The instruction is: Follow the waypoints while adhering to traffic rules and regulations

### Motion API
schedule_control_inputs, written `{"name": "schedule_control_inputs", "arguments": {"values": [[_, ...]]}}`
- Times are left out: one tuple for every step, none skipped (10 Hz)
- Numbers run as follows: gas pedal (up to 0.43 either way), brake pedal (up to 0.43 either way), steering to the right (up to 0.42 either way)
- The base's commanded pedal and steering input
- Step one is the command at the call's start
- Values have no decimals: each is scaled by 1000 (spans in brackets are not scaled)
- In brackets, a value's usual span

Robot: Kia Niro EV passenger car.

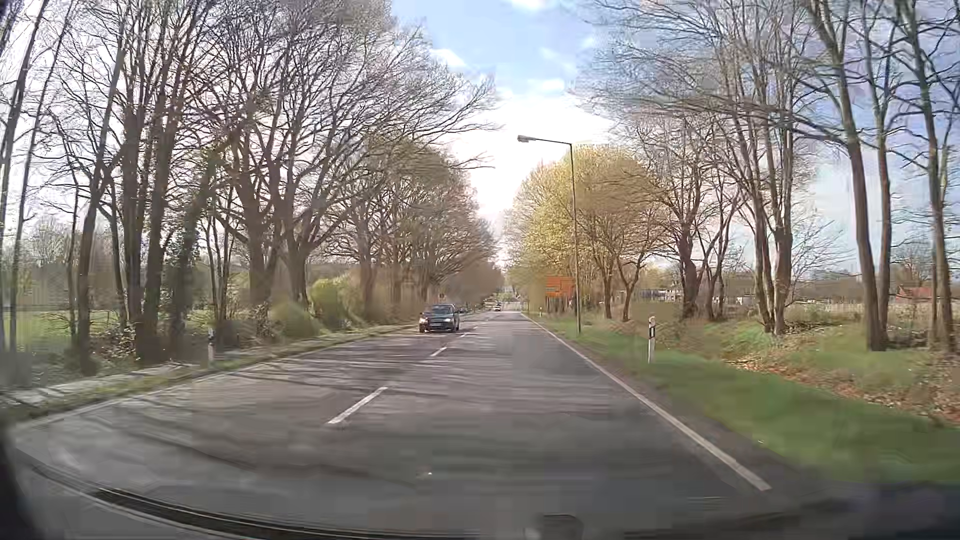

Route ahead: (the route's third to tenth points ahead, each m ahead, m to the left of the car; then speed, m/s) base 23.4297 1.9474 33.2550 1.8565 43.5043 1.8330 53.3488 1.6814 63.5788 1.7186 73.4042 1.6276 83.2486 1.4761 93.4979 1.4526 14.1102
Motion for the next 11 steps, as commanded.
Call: {"name": "schedule_control_inputs", "arguments": {"values": [[157, 0, -1], [150, 0, -1], [150, 0, 0], [150, 0, 0], [150, 0, 0], [150, 0, 0], [150, 0, 0], [150, 0, 0], [138, 0, 0], [130, 0, 0], [130, 0, 0]]}}
